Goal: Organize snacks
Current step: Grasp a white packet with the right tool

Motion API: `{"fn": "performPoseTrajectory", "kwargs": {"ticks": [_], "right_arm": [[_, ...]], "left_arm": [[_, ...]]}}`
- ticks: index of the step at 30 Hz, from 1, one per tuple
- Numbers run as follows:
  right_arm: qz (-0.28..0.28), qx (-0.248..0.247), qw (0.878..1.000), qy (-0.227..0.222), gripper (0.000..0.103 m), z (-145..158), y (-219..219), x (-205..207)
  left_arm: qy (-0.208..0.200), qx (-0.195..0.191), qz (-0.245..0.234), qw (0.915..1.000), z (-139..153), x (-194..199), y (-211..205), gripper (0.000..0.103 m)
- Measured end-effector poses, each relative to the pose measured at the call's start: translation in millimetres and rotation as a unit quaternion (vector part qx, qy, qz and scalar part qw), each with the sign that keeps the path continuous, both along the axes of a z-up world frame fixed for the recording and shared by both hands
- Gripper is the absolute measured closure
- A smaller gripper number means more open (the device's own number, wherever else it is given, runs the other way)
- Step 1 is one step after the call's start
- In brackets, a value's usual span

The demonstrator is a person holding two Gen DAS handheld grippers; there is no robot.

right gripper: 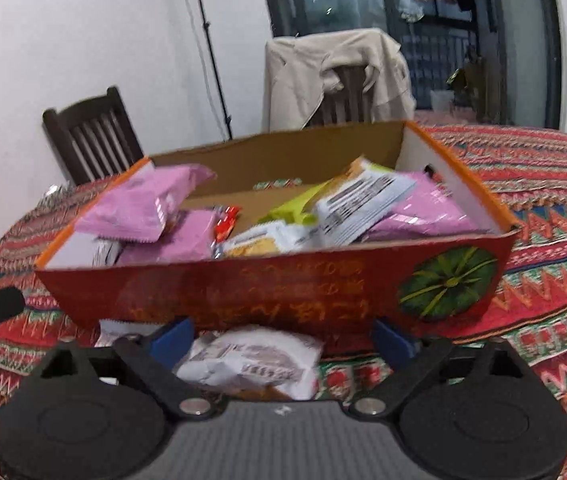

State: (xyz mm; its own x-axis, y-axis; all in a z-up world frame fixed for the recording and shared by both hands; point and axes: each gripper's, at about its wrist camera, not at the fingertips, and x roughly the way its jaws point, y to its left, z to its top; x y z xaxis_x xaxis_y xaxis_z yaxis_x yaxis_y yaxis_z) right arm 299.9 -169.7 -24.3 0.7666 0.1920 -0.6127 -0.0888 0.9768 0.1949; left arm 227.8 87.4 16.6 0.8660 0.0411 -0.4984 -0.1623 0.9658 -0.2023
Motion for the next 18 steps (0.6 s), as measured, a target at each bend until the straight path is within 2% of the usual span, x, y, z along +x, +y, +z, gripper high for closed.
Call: {"fn": "performPoseTrajectory", "kwargs": {"ticks": [1,6,9,11,12,13,16,18], "right_arm": [[0.002,-0.004,1.000,0.004,0.016,-3,2,1],[0.010,-0.033,0.999,0.000,0.020,-9,10,-2],[0.029,-0.087,0.996,-0.014,0.026,-11,24,-11],[0.048,-0.083,0.995,-0.019,0.051,-9,29,-17],[0.059,-0.082,0.995,-0.022,0.057,-8,31,-20],[0.064,-0.085,0.994,-0.026,0.067,-7,34,-23],[0.059,-0.120,0.990,-0.052,0.072,-3,41,-34],[0.066,-0.123,0.988,-0.071,0.077,2,43,-42]], "left_arm": [[-0.001,0.001,-0.001,1.0000,0,0,0,0.000],[0.003,-0.003,-0.004,1.0000,0,1,0,0.000],[0.005,-0.002,-0.003,1.0000,-1,1,0,0.000],[0.008,-0.004,-0.002,1.0000,-1,2,1,0.000],[0.009,-0.005,-0.002,0.9999,-1,2,1,0.000],[0.009,-0.005,-0.001,0.9999,-2,2,1,0.000],[0.009,-0.003,-0.002,1.0000,-2,3,1,0.000],[0.009,-0.001,-0.003,1.0000,-3,3,0,0.000]]}}
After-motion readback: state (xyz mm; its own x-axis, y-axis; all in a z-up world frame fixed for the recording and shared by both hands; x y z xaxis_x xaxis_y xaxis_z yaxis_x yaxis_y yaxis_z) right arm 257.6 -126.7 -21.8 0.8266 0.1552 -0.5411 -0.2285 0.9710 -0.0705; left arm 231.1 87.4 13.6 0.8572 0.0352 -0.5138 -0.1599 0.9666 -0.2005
